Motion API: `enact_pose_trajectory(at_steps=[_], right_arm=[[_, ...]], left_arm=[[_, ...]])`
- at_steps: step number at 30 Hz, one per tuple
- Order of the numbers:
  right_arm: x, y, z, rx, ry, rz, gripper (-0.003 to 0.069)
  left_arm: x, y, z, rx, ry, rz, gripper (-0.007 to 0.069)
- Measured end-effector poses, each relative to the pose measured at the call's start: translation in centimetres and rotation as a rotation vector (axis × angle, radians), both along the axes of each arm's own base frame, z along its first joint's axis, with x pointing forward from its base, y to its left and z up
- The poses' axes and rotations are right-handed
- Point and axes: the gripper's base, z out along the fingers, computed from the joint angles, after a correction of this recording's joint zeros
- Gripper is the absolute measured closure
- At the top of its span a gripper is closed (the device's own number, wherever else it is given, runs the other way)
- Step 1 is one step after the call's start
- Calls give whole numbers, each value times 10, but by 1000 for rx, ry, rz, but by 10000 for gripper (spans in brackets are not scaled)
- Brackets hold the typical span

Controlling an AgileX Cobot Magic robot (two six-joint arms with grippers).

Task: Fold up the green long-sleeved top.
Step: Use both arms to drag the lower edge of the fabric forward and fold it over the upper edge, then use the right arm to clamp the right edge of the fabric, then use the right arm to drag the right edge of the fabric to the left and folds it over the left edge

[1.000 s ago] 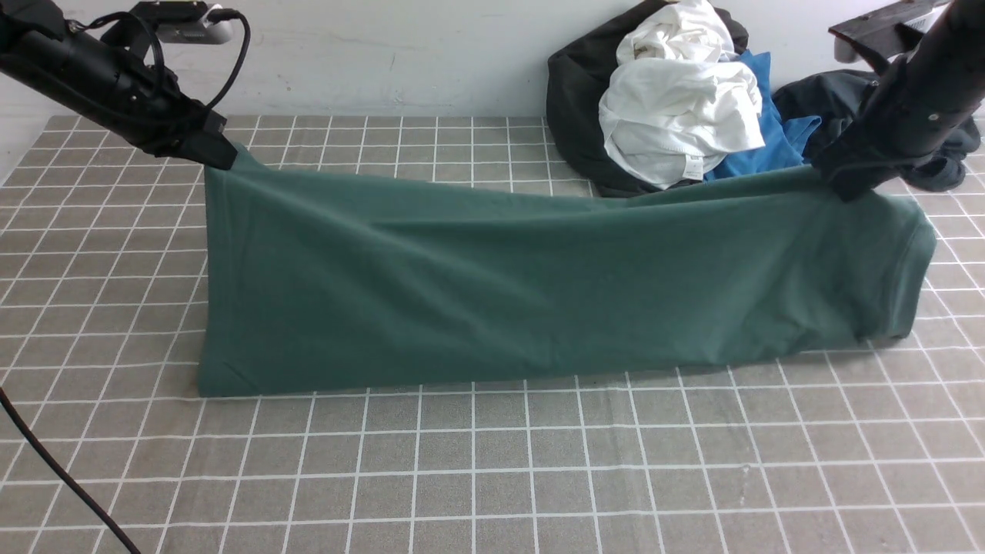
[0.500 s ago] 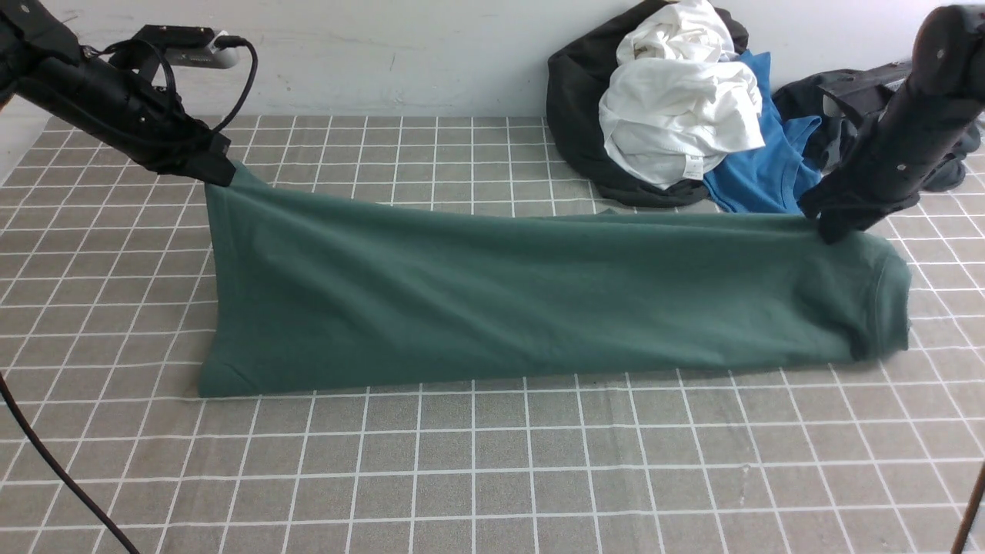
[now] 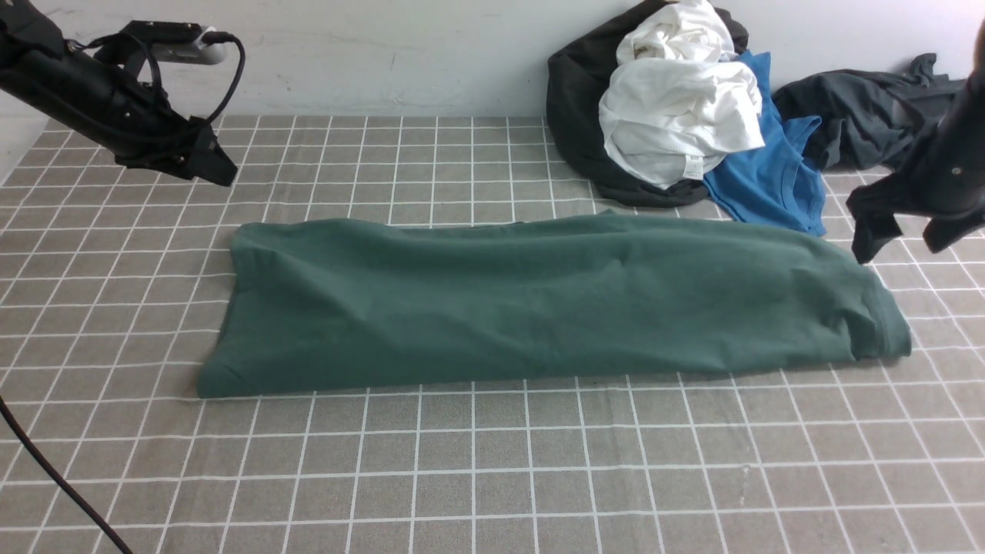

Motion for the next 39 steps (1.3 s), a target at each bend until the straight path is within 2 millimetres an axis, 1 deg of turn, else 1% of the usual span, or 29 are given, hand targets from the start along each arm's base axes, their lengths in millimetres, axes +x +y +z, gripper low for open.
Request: enact_pose_trajectory(at_steps=[1,2,3,4,6,10,11,13,14,15,16,17,20,22,23,24,25,26,28,29,30,32,33,34,35,36,37,38,39], right_arm=[[-1,0,-9,4,25,-5,64],[-1,0,-10,4,27,-5,64],[-1,0,-27,11,69,-21,67],[-1,0,-29,12,72,-24,68],[1,0,-49,24,100,-45,69],[3,1,-52,46,93,-60,74],[3,1,-52,52,95,-62,84],[3,1,-52,55,95,-63,109],[3,2,-52,55,95,-62,124],[3,4,-51,54,93,-56,173],[3,6,-51,54,93,-52,190],[4,10,-50,48,91,-34,263],[2,16,-41,38,82,8,443],[0,18,-27,34,63,33,574],[-2,17,-18,24,47,46,613],[-4,16,-4,3,20,61,634],[-6,14,6,-20,3,65,637],[-7,13,10,-26,-7,66,637],[-15,4,42,-99,-64,61,638],[-17,4,48,-104,-77,58,638],[-24,-6,69,-140,-116,36,638],[-35,-16,97,-187,-168,11,638],[-43,-21,112,-210,-196,0,639],[-54,-25,134,-236,-237,-13,639],[-60,-24,145,-244,-262,-17,639],[-62,-24,148,-244,-268,-17,639],[-74,-16,172,-241,-324,-11,639],[-75,-16,174,-239,-327,-12,639],[-82,3,192,-204,-381,22,639]], left_arm=[[-2,-1,4,-8,0,-7,200],[-2,-1,6,-9,-3,-7,201],[-4,-5,13,-16,-10,-17,216],[-4,-5,13,-16,-10,-18,220],[-5,-12,19,-19,-19,-32,272],[-6,-22,24,-23,-29,-53,395],[-6,-27,25,-33,-30,-61,452],[-5,-32,26,-57,-34,-68,499],[-5,-32,26,-62,-35,-69,506],[-5,-37,29,-112,-45,-73,555],[-5,-38,30,-127,-48,-74,566],[-4,-42,34,-179,-59,-76,600],[-6,-46,45,-246,-86,-81,627],[-10,-47,56,-248,-109,-84,632],[-12,-47,62,-237,-121,-86,632],[-16,-46,71,-209,-135,-86,632],[-20,-46,79,-184,-150,-86,632],[-21,-45,81,-171,-152,-86,632],[-37,-42,111,-86,-199,-71,632],[-38,-42,114,-80,-203,-68,632],[-52,-41,137,-41,-240,-51,632],[-66,-40,158,-4,-269,-26,632],[-78,-40,175,18,-295,-7,632],[-92,-40,193,36,-320,13,632],[-99,-41,202,46,-336,22,632],[-101,-41,204,45,-340,24,632],[-117,-42,222,50,-371,41,632],[-117,-42,222,52,-370,41,632],[-128,-44,234,49,-395,48,632]])
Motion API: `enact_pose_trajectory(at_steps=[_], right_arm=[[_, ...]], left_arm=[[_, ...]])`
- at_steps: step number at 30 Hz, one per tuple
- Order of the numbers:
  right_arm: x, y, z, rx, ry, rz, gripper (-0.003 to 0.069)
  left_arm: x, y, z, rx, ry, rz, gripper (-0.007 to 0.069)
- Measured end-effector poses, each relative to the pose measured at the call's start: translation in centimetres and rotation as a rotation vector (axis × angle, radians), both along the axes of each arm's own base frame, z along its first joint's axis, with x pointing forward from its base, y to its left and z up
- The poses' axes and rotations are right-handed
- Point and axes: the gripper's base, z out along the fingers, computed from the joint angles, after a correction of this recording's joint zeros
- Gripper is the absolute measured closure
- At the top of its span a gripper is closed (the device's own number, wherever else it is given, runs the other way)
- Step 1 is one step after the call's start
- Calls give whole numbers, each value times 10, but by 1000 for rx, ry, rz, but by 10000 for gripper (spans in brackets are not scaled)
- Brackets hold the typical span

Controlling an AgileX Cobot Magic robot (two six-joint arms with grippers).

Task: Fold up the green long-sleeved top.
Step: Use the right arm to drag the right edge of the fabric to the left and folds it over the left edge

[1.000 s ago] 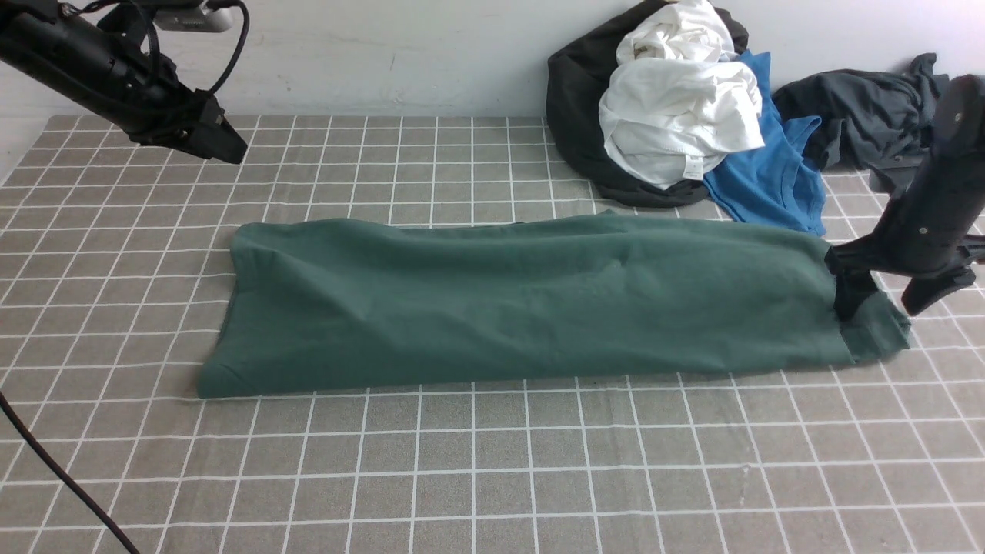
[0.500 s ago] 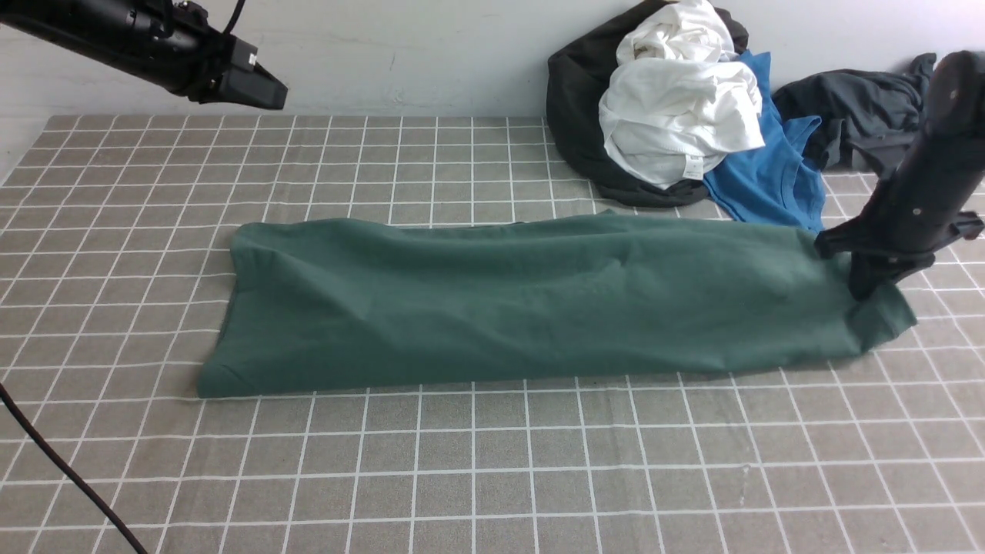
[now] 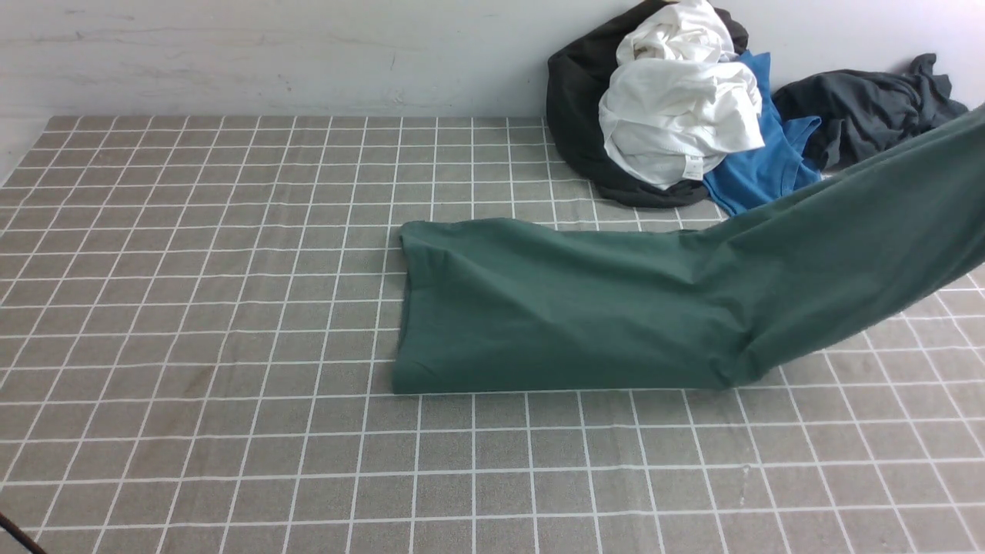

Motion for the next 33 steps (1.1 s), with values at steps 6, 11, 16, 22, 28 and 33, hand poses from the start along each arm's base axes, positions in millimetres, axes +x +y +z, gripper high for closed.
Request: enact_pose_trajectory(at_steps=[6,11,16,22,28,33], right_arm=[[-2,120,13,168,-43,322,639],[7,207,-30,259,35,486,639],[25,285,-99,373,56,549,638],[29,338,-149,557,51,566,509],[23,326,-128,551,98,613,135],[19,291,-112,348,195,590,71]], left_arm=[[-24,-6,24,-20,-58,-7,632],[-39,-9,38,-42,-92,-9,632],[-50,-12,39,-69,-74,-9,632],[-40,-11,-7,-78,90,-18,632],[-42,-19,-33,-114,153,-114,632],[-54,-35,-20,-129,110,-169,632]])
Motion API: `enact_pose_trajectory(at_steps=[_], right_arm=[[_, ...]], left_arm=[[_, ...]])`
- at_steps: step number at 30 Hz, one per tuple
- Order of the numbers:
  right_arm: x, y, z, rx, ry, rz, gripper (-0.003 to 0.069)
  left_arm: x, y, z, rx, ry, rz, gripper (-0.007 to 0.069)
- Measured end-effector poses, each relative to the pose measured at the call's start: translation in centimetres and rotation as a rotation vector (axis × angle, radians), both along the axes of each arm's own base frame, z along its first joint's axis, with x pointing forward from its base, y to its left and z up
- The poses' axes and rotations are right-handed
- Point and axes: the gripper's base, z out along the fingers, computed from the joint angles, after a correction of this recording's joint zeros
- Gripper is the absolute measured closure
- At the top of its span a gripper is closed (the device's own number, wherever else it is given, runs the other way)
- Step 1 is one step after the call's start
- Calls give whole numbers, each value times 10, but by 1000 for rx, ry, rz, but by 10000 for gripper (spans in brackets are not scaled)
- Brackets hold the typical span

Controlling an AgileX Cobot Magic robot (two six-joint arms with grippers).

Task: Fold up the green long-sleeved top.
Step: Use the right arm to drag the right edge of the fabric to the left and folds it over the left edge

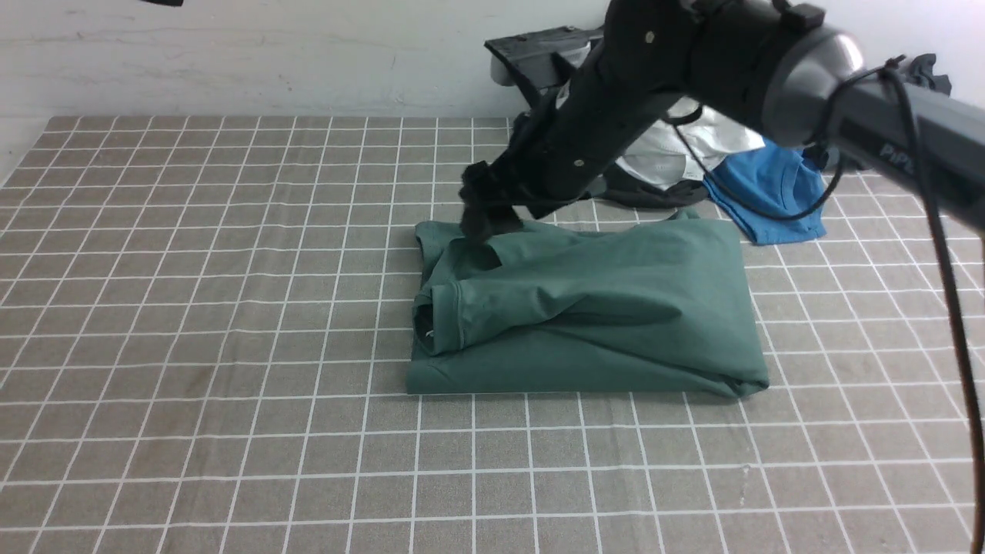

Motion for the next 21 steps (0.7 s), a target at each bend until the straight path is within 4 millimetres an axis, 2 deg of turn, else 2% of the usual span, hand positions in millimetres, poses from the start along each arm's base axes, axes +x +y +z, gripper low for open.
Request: enact_pose_trajectory(at_steps=[3,6,7,9,10,13,15,18,21], right_arm=[[2,-11,-9,-116,29,-28,104],[11,-10,-43,-186,91,-54,203],[11,-10,-46,-188,96,-55,209],[15,-2,-82,-176,190,-49,278],[15,1,-93,-168,221,-41,302],[15,5,-109,-153,263,-16,330],[15,6,-109,-147,265,-8,336],[13,6,-96,-116,252,-4,341],[7,3,-57,-79,182,2,342]], left_arm=[[-6,-10,5,1,-15,-30,632],[-12,-25,8,25,-27,-69,632],[-12,-25,8,25,-27,-71,632],[-14,-32,7,54,-18,-77,632],[-14,-34,6,68,-8,-69,632],[-15,-34,1,91,18,-46,632],[-17,-33,-1,106,27,-34,632],[-30,-29,1,134,29,-10,632],[-57,-25,11,162,0,23,632]])
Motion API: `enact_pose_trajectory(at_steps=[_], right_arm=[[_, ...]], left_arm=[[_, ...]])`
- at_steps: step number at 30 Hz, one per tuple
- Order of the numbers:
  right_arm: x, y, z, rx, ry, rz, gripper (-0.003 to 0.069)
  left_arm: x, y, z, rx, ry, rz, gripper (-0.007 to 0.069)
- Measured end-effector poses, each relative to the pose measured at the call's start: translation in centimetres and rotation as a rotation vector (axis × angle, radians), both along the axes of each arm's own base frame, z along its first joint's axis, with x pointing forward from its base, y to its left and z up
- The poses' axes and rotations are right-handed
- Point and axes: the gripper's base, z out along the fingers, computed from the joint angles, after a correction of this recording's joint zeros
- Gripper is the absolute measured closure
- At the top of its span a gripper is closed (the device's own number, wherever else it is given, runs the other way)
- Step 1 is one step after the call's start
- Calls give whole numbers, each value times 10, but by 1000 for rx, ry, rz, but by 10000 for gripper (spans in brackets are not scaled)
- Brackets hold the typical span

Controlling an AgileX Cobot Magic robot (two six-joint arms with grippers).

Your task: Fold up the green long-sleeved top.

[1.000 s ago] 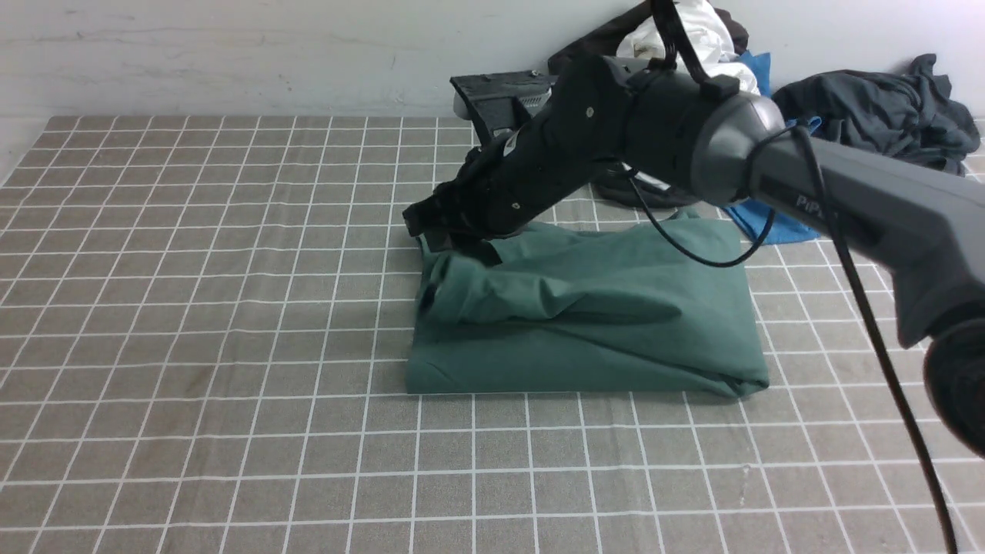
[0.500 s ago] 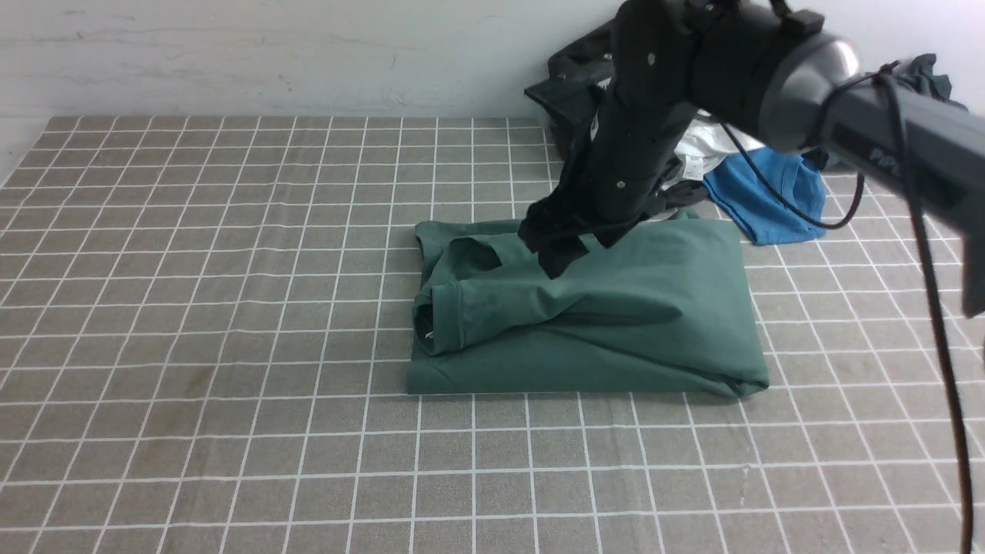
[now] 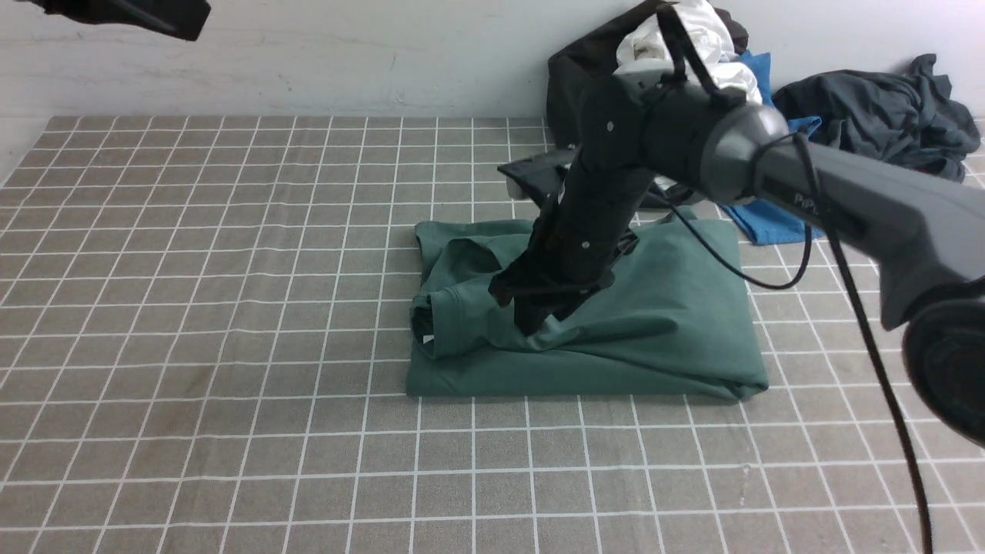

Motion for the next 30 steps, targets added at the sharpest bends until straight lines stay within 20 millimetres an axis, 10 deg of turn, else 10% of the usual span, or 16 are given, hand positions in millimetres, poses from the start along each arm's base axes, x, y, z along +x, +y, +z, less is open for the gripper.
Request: enact_pose_trajectory(at_steps=[6,12,18,30], right_arm=[[-26,-15,88,87,-155,-12,342],[-100,-56,169,141,-285,50,342],[-185,-106,192,186,-416,47,377],[-276,-164,165,410,-849,-62,587]], left_arm=[[-59,10,4,53,-46,85,632],[-126,21,-32,67,-138,219,632],[-192,29,-99,64,-230,307,632],[-242,31,-184,-18,-287,374,632]])
